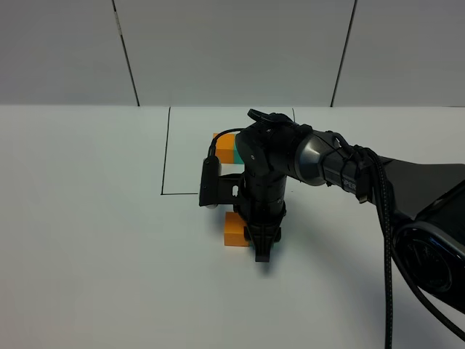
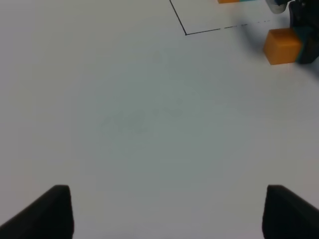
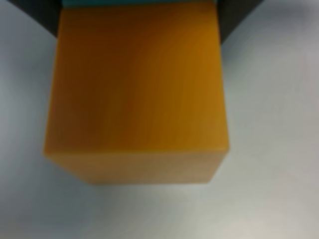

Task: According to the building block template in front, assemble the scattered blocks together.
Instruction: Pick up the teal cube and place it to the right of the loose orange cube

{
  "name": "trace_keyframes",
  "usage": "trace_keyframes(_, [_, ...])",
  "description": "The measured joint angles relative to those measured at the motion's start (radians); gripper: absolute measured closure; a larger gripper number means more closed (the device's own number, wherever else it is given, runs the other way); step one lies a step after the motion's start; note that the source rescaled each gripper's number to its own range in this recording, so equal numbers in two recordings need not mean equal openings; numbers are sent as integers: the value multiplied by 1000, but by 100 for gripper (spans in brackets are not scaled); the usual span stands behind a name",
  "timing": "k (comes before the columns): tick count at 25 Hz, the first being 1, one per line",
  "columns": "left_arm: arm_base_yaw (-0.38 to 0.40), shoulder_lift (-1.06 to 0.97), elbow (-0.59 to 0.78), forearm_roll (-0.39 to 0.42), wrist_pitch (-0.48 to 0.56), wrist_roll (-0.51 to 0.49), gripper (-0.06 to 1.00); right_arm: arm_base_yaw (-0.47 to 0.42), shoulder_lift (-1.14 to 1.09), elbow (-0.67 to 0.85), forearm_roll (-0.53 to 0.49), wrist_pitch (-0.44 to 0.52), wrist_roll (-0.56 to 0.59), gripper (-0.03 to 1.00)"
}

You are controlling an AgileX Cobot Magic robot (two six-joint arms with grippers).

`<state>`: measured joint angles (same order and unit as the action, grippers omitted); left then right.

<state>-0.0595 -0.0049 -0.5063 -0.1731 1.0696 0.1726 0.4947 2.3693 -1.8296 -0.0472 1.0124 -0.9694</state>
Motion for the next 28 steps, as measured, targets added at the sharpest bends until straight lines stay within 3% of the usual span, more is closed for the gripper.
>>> trace_keyframes(16, [0,0,0,0,0,0,32,0,3,-5,5,9,-20,97])
trace_keyframes(18, [0,0,0,0,0,0,32,0,3,-5,8,9,-21,93])
trace_keyframes(20, [0,0,0,0,0,0,32,0,3,-5,12,4,-22,79])
trace_keyframes(25, [0,0,0,0,0,0,32,0,-3,-7,28,-4,-22,20])
trace_keyframes(27, [0,0,0,0,0,0,32,0,-13,-2,47,-4,-22,2])
trace_keyframes(28, [0,0,0,0,0,0,32,0,-19,2,53,0,-21,-2])
